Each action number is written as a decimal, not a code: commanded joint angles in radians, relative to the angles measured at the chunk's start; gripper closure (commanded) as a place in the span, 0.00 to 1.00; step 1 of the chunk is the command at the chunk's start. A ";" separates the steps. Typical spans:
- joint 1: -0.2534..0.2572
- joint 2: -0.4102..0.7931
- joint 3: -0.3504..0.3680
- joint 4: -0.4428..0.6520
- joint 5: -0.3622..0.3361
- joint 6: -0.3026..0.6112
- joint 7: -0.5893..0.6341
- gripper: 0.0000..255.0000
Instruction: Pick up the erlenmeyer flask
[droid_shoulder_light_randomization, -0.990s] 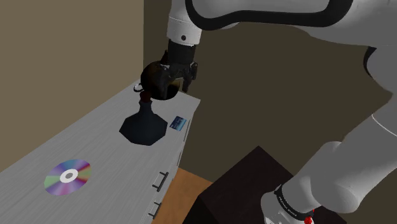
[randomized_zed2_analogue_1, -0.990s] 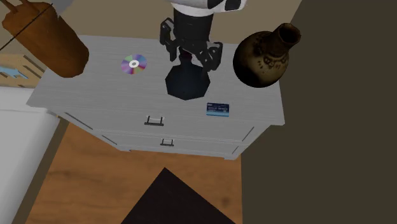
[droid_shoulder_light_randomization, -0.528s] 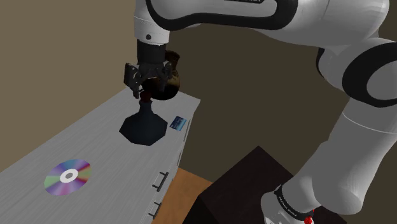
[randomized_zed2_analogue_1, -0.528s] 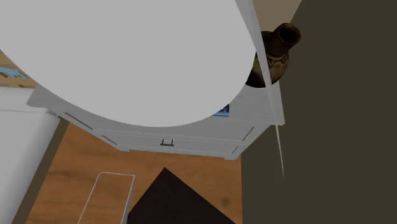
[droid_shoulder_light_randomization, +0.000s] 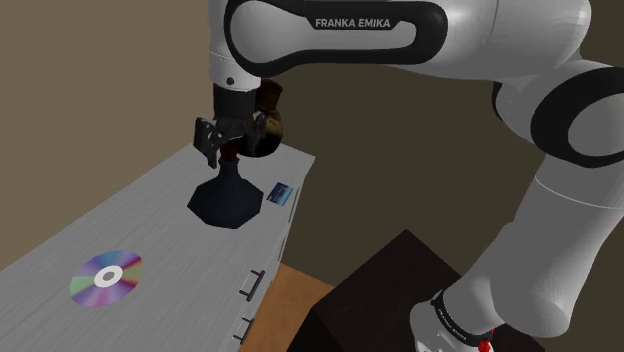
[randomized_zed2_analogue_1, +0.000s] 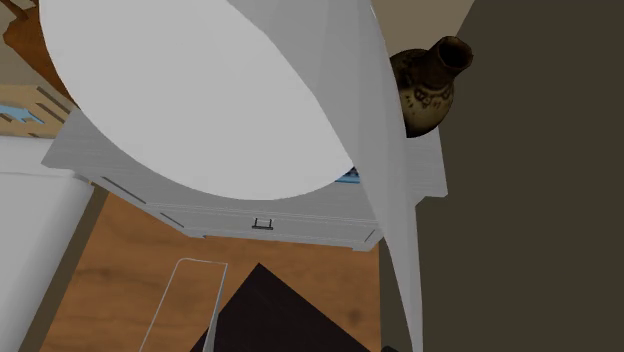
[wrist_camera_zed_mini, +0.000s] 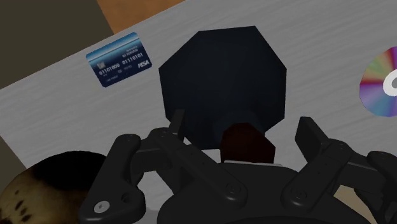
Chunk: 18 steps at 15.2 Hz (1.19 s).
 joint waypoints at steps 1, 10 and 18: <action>0.000 -0.001 0.000 -0.007 0.000 0.006 0.000 1.00; 0.000 -0.001 0.000 -0.006 0.000 0.005 0.001 1.00; 0.005 -0.002 0.003 0.100 0.000 -0.101 0.008 1.00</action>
